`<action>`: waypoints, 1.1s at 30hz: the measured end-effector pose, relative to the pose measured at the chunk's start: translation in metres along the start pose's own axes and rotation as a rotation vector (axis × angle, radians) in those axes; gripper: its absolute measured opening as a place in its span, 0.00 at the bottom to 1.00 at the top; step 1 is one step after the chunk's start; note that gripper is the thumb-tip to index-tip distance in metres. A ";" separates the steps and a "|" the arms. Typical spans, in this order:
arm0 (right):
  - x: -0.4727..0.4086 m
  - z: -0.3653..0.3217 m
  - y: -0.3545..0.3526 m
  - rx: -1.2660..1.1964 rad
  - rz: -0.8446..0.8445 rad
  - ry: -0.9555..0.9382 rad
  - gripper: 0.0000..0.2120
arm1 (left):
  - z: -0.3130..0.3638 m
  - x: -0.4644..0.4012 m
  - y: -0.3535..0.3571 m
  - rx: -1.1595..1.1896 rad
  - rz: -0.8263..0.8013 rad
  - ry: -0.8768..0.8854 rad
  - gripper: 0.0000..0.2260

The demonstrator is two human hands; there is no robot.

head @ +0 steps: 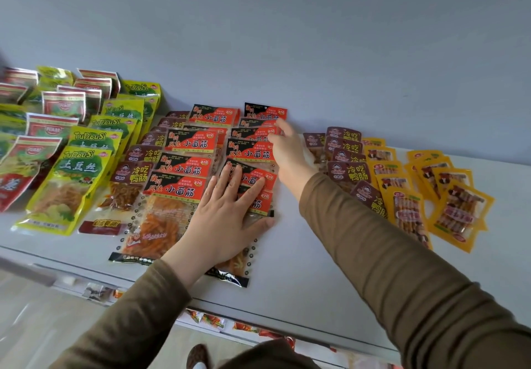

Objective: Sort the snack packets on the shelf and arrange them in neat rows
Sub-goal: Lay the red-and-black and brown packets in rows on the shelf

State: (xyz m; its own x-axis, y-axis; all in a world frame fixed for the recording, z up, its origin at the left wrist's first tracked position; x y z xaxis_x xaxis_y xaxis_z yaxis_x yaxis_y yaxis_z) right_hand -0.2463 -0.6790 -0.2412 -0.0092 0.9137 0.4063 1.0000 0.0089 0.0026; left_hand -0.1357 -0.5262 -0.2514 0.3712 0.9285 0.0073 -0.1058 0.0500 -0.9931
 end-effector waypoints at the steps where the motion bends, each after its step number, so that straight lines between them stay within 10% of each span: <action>1: -0.001 0.000 -0.003 0.002 0.009 -0.003 0.24 | 0.002 0.003 -0.003 -0.010 0.039 0.002 0.36; 14: 0.049 -0.025 -0.063 0.506 -0.215 -0.276 0.21 | 0.038 0.020 -0.015 -0.026 0.097 0.013 0.34; 23: 0.057 -0.037 -0.219 0.493 0.244 -0.333 0.14 | 0.128 -0.092 -0.016 0.123 0.100 0.176 0.36; 33: 0.042 0.017 -0.212 1.260 0.227 -0.373 0.21 | 0.137 -0.143 0.028 0.064 0.040 0.157 0.33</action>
State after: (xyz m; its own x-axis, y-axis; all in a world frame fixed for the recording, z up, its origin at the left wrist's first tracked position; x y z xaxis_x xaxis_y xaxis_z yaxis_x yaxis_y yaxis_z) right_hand -0.4582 -0.6351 -0.2403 -0.0456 0.9989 0.0116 0.2969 0.0247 -0.9546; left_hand -0.3179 -0.6068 -0.2639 0.5041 0.8619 -0.0553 -0.1797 0.0421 -0.9828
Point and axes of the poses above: each hand's wrist, its own x-axis away from the middle knuckle, its own y-axis out of the palm, z = x × y, the point moved 4 cm from there along -x, towards the middle knuckle, and after that the axes turned 14 degrees about y, right-handed, at the moved point
